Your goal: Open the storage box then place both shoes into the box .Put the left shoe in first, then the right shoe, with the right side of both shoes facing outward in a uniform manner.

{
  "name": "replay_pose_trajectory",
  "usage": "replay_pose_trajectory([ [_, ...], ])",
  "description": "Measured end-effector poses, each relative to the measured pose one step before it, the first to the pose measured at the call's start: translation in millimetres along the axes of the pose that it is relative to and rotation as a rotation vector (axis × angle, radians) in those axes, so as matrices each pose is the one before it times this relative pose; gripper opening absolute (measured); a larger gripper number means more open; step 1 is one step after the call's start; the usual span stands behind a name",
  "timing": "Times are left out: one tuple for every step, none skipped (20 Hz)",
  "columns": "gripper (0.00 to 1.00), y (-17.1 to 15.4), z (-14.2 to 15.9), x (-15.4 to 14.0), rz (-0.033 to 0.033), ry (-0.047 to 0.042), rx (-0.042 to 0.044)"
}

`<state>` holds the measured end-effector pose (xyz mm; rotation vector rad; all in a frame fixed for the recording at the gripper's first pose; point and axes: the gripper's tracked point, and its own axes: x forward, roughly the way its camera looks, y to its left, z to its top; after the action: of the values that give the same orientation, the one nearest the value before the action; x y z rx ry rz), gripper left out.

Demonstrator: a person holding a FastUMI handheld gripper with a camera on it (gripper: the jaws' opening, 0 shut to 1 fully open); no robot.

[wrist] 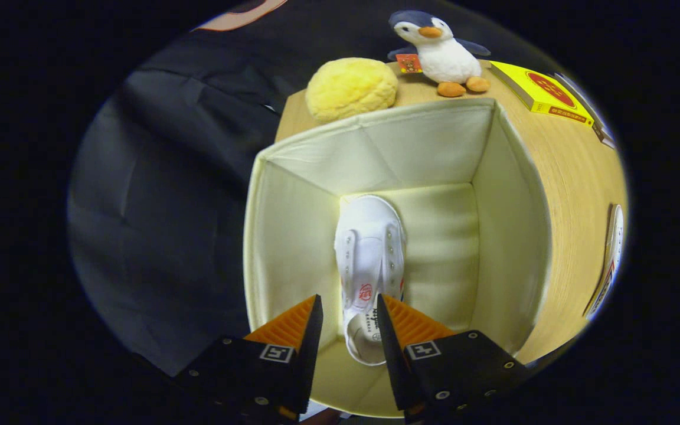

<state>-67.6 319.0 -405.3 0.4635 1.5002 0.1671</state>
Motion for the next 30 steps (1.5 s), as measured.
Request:
replay_pose_trajectory([
  [0.62,5.62,1.13,-11.91,0.04885,-0.00902,-0.0054],
  [0.65,2.95,0.08,-13.62,0.043,-0.01221,-0.00677],
  [0.68,2.04,1.84,-12.98,0.04483,-0.01703,-0.01377],
  [0.68,-2.34,0.93,-13.53,0.02607,-0.01704,-0.01411],
  [0.68,-5.15,3.01,-13.58,0.01676,-0.02485,-0.01251],
  [0.68,-8.21,4.11,-13.37,0.00478,-0.03577,-0.01059],
  [0.69,-11.14,4.14,-13.81,-0.00286,-0.03316,-0.01222],
  [0.7,-11.6,3.48,-11.32,-0.00228,-0.02744,-0.00936],
  [0.74,-12.71,-0.86,-12.06,-0.00459,-0.00546,-0.00296],
  [0.75,-13.32,-2.15,-12.35,-0.00731,-0.00706,0.0007],
  [0.76,-14.26,1.05,-12.02,-0.01117,-0.01591,-0.001],
  [0.76,-15.1,1.32,-9.68,-0.01535,-0.01957,-0.00187],
  [0.78,-17.59,1.48,-9.85,-0.02263,-0.02172,0.0002],
  [0.8,-17.19,1.54,-10.01,-0.01671,-0.02445,0.00222],
  [0.82,-18.72,1.24,-9.0,-0.0216,-0.02273,0.00626],
  [0.84,-17.0,-1.15,-7.62,-0.02807,-0.02123,0.0091],
  [0.87,-20.7,0.63,-7.58,-0.03708,-0.0192,0.00195],
  [0.88,-20.12,0.08,-7.55,-0.04152,-0.01686,0.00115],
  [0.9,-22.32,0.01,-6.45,-0.04165,-0.01845,0.00202],
  [0.9,-20.98,0.06,-3.75,-0.03745,-0.0188,0.00532],
  [0.91,-22.59,-0.39,-2.31,-0.03665,-0.01321,0.00014],
  [0.91,-22.82,-4.02,-2.66,-0.04542,-0.00255,0.00025],
  [0.91,-22.54,-8.62,-1.35,-0.04086,0.01257,-0.01575],
  [0.91,-22.65,-6.57,2.13,-0.05038,0.00121,-0.02574],
  [0.91,-19.98,-7.62,0.95,-0.04228,0.00761,-0.02611],
  [0.91,-15.53,-11.45,2.16,-0.02753,0.01483,-0.01503],
  [0.91,-10.42,-9.75,1.88,-0.01335,0.01193,-0.00316],
  [0.91,-8.21,-8.76,2.03,-0.00428,0.01028,0.00394],
  [0.88,-8.74,-7.68,2.69,-0.00798,0.00764,0.00705],
  [0.87,-9.01,-4.85,2.98,-0.01047,0.00343,0.0044],
])
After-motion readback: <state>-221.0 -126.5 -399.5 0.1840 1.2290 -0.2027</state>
